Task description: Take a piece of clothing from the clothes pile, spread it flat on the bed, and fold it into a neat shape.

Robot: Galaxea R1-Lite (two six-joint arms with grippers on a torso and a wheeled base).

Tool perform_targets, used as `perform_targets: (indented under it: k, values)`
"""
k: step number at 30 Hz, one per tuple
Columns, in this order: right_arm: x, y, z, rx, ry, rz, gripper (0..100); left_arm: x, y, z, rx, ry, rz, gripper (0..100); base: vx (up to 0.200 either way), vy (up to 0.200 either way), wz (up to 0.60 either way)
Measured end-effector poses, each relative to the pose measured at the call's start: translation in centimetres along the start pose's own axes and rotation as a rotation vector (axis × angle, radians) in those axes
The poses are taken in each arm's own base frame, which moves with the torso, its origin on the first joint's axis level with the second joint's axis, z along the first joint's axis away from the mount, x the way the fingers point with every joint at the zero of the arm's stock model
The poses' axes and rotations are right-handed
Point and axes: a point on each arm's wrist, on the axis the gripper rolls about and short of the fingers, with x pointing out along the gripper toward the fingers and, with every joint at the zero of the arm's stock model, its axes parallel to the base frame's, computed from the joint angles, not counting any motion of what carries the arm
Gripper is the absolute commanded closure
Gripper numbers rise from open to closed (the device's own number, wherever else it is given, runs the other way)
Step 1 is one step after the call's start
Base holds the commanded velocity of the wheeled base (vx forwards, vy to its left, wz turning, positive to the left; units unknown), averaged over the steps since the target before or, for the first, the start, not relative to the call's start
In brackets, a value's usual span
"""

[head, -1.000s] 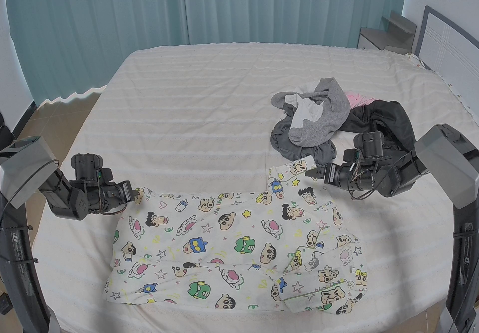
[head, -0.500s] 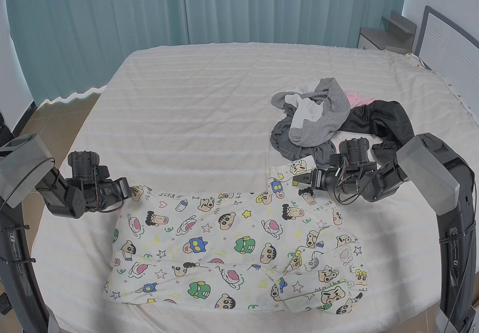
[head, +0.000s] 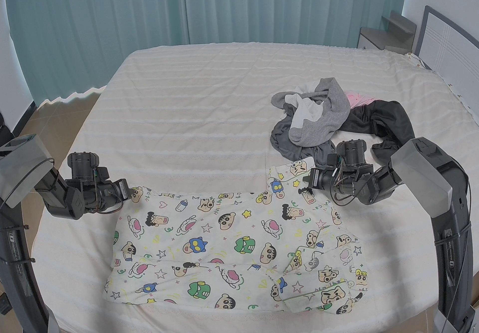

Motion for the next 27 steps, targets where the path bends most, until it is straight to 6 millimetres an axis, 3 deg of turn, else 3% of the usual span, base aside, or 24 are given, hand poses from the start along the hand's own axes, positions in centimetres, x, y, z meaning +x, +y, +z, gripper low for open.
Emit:
perform_targets:
  k: [13,27]
  values:
    - [-2.3,-1.0,-0.2,-0.003,-0.123,0.029,100,-0.7,-0.2,0.3,0.012,-0.058,0.032,100,0.0,0.0,0.0]
    - [-5.7,0.0,0.2,0.008,-0.152,0.109,100,-2.4,-0.6,0.5,-0.002,-0.121,0.017,100,0.0,0.0,0.0]
